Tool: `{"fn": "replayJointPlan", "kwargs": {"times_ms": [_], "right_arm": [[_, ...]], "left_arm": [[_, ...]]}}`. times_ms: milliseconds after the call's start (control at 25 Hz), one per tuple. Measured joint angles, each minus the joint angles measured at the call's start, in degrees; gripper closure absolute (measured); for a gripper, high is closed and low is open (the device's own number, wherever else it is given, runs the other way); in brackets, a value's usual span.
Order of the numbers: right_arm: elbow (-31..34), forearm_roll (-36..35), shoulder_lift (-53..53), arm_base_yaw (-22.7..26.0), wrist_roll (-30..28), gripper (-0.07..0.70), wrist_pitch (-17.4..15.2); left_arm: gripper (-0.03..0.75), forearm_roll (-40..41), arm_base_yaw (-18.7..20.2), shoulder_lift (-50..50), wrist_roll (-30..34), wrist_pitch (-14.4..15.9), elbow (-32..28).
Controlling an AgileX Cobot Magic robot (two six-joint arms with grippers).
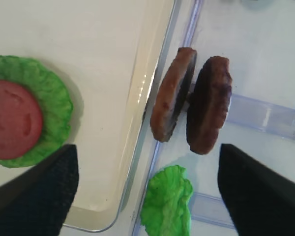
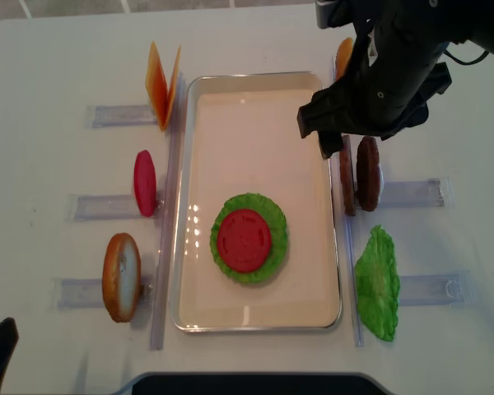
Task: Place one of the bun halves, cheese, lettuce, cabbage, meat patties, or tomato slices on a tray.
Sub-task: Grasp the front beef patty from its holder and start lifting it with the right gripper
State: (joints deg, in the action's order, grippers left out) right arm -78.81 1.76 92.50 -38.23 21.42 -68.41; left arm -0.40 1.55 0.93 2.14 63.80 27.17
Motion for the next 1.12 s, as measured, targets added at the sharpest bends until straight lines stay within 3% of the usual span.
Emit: {"fn": "replayJointPlan", "kwargs": {"times_ms": [440, 840, 1120], "right_arm": [[-2.5, 0.0, 4.2, 0.5, 2.6, 0.055, -0.2], [-2.8, 0.1, 4.2, 0.5, 2.2, 0.055, 2.3], [-2.8, 0.1, 4.4, 0.5, 0.8, 0.055, 0.8]], "left_arm": [[0.169, 0.0, 0.0, 0.0, 0.0, 0.0, 0.0], [0.169, 0.4, 0.0, 0.0, -0.1, 0.0, 0.0], [0.176, 0.4, 0.0, 0.0, -0.1, 0.0, 0.0]]}}
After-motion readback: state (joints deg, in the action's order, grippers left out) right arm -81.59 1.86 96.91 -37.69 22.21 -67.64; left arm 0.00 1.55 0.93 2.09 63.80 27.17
